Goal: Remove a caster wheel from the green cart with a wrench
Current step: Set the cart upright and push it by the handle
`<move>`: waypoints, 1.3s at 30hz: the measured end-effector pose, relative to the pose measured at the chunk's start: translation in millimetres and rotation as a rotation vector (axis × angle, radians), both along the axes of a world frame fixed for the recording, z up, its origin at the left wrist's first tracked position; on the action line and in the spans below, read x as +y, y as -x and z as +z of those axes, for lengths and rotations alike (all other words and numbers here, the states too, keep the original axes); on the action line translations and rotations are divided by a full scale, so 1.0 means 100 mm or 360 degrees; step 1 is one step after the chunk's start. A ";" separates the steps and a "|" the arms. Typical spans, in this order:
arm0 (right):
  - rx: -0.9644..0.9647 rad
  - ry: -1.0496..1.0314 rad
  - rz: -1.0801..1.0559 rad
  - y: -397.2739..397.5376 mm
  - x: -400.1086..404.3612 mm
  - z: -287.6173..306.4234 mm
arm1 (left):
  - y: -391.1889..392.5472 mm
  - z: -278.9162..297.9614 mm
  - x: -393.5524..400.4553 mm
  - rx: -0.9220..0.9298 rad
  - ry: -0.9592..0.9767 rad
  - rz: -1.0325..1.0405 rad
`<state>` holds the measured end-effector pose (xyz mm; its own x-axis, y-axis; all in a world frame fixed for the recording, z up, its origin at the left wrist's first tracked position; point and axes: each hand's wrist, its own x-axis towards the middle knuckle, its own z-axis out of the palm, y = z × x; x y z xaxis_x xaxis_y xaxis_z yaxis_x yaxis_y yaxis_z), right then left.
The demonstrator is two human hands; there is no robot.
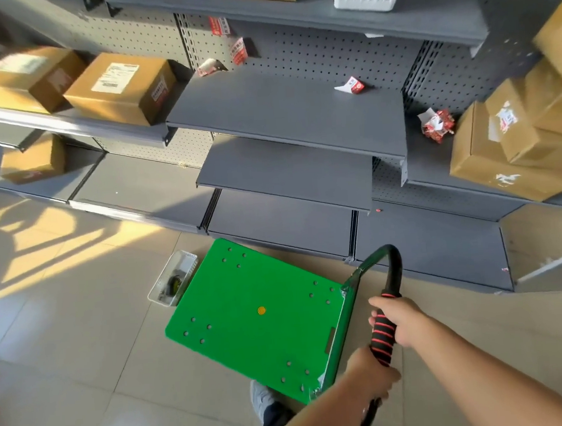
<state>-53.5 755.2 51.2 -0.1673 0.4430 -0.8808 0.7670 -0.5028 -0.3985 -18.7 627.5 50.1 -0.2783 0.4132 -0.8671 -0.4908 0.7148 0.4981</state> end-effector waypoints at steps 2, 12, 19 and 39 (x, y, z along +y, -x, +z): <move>-0.0003 0.0009 -0.0002 0.07 0.07 0.00 | 0.08 -0.02 0.08 -0.0014 -0.0020 -0.0011; -0.0032 -0.0001 0.0047 0.47 0.50 -0.04 | 0.44 -0.11 0.51 -0.0074 -0.0119 0.0027; -0.0018 0.0040 0.0178 0.77 0.85 -0.06 | 0.71 -0.03 0.87 0.0055 -0.0103 0.0023; 0.0087 -0.0013 0.0377 0.94 1.00 0.24 | 1.08 0.26 0.74 0.0037 -0.0058 -0.0354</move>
<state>-148.0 855.5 75.5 -0.3150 0.3926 -0.8641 0.8403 -0.3079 -0.4462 -126.8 701.7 75.9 -0.1964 0.4977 -0.8448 -0.3113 0.7854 0.5350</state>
